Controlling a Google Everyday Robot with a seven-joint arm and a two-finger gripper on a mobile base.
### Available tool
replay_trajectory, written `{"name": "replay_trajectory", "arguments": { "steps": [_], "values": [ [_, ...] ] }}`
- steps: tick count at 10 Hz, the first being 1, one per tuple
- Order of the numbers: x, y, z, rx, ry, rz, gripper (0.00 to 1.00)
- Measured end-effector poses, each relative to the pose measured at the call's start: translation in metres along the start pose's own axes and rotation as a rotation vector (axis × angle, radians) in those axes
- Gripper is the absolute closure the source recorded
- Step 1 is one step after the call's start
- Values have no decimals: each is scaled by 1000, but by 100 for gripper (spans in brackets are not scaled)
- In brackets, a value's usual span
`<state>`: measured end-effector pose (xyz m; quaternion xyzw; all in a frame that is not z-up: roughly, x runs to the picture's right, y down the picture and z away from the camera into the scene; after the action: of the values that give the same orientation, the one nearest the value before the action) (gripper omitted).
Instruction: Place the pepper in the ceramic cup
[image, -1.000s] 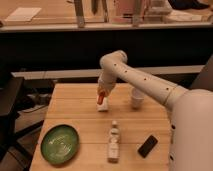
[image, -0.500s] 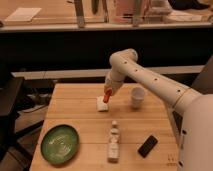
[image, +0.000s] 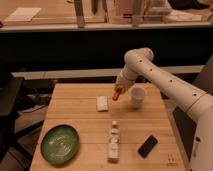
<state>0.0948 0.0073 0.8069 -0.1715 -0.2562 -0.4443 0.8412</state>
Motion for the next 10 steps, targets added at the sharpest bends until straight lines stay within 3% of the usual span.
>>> {"name": "replay_trajectory", "arguments": {
  "steps": [4,6,10],
  "values": [
    [29,34,-20,8,25,63,98],
    [32,35,-20,12,32,69,98],
    [45,63,-27,17,55,87,98]
  ]
}}
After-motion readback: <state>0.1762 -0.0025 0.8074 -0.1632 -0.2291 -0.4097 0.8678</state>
